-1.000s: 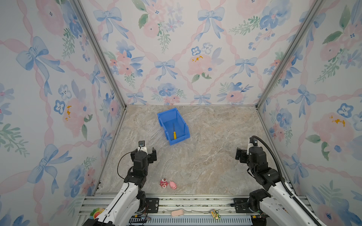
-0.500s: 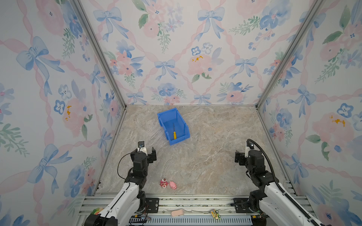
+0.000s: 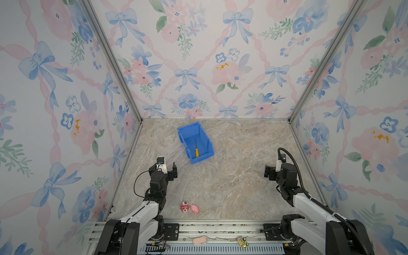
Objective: Put the screwdriver in the bin
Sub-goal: Reset both arms
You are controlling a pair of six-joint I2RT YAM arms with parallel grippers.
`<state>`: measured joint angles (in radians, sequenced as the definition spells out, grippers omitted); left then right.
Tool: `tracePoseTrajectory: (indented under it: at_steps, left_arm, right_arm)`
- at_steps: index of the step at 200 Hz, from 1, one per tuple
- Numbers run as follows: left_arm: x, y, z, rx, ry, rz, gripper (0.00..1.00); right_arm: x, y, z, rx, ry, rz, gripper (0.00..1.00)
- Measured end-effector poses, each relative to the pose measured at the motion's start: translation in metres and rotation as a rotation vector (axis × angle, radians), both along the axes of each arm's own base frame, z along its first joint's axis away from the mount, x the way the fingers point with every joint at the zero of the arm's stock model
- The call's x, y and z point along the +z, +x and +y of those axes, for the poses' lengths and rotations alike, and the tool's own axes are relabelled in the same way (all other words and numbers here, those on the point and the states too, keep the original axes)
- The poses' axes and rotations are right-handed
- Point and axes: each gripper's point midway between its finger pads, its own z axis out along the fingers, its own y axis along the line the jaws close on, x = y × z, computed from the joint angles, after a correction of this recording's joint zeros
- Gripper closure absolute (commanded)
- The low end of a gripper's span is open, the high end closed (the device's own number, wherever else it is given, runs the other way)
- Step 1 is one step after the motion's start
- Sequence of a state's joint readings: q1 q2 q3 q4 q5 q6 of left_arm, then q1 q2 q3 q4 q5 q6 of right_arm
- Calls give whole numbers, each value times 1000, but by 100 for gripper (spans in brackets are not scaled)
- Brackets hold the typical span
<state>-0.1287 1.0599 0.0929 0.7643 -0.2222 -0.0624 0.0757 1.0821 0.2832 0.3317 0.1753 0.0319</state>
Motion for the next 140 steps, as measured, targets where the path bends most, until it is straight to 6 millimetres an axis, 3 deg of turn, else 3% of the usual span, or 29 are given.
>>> tracePoseTrajectory:
  at_steps: [81,140]
  left_arm:
    - [4,26,-6,-50,1,-56,2]
    - [2,43,0,-65,-5,-69,2]
  right_arm:
    - [9,54,9,52,51,-59,3]
    - [12,74,4,63,67,-114,3]
